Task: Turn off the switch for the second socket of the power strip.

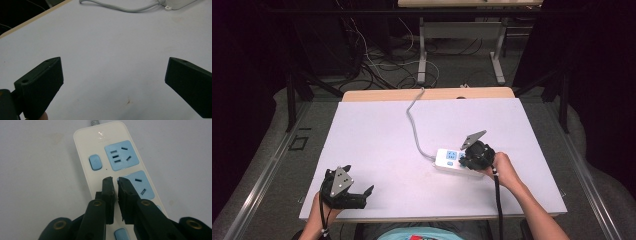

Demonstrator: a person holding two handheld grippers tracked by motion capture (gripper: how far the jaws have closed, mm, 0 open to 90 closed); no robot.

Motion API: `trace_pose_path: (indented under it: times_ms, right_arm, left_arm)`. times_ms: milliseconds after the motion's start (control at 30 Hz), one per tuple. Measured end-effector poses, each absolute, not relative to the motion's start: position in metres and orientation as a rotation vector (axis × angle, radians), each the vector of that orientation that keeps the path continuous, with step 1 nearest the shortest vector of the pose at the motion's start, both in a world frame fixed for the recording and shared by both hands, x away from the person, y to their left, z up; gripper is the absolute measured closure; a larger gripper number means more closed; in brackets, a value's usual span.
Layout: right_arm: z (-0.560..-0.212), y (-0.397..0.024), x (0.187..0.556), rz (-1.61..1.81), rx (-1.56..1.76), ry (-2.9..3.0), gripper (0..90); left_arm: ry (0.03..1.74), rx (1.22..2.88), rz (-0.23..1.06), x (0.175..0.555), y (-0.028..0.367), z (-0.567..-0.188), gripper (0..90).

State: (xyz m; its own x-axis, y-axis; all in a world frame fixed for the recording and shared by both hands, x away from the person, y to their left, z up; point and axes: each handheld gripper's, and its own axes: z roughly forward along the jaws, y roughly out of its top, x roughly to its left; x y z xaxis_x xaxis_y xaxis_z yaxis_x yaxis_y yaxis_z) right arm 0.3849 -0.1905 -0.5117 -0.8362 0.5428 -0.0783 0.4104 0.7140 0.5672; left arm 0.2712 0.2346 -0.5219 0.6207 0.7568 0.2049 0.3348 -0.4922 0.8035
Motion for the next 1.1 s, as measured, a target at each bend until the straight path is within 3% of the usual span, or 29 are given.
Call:
trace_pose_path:
  times_ms: [267,867,1100]
  right_arm:
    - [-0.509,-0.198,0.383,0.847,0.803,2.647,62.0]
    - [-0.503,-0.208,0.38,0.908,0.832,2.627,36.5]
    - [-0.5,-0.212,0.377,0.94,0.847,2.614,21.1]
  left_arm:
    - [0.852,2.088,0.712,0.271,0.234,-0.522,1.6]
    - [0.855,2.091,0.713,0.271,0.235,-0.522,1.6]
    - [0.858,2.09,0.713,0.271,0.235,-0.522,1.6]
